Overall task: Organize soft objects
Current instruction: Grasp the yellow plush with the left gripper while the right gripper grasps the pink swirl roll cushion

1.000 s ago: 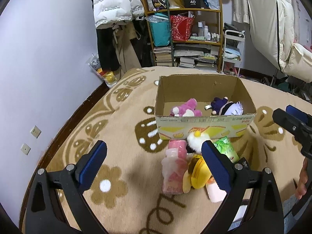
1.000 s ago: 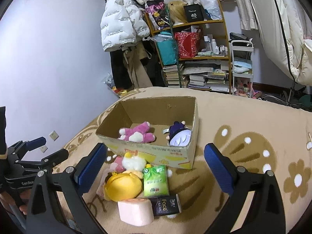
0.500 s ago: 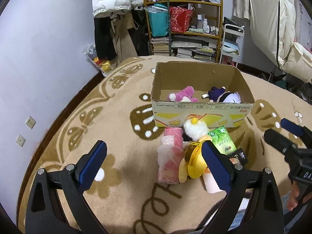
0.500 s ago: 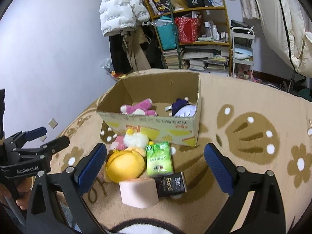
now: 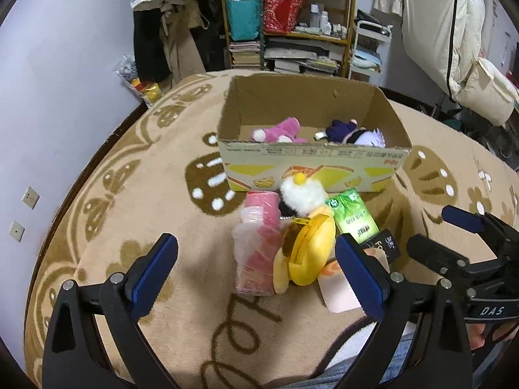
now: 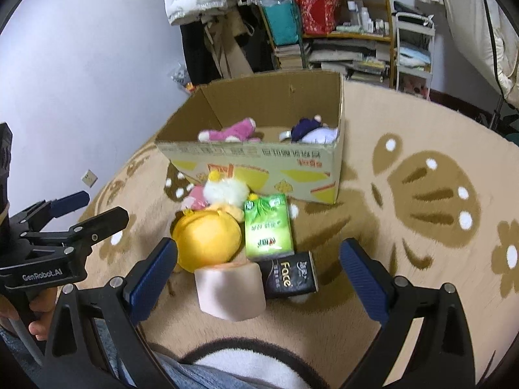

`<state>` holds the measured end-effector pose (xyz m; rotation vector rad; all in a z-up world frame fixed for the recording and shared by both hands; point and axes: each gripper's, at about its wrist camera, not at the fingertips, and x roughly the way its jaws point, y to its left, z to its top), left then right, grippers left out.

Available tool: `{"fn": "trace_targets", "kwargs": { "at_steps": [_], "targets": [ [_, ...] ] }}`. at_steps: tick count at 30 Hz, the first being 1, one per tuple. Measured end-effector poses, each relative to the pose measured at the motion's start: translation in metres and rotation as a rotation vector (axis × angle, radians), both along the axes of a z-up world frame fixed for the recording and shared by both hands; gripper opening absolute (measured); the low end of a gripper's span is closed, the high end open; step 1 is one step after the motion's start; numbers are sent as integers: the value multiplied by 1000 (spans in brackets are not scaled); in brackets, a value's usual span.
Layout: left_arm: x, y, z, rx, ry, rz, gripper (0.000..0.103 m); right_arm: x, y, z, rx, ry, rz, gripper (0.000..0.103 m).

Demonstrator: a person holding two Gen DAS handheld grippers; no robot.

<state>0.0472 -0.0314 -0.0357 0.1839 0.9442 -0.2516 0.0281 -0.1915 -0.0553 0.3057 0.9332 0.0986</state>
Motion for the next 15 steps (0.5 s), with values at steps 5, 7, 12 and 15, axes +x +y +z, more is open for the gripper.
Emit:
{"fn": "trace_targets", "kwargs": {
  "at_steps": [5, 7, 12, 15],
  "targets": [
    [4, -8, -10, -7, 40, -20, 97, 4, 2, -11, -1, 51, 18, 103],
    [6, -12, -15, -14, 60, -25, 97, 6, 2, -17, 3, 76, 24, 103],
    [14, -16, -27, -13, 105, -32, 97, 10, 1, -27, 3, 118, 27, 103],
    [19, -17, -33, -17, 126, -32, 97, 12, 3, -32, 5, 136, 35, 103]
  ]
}}
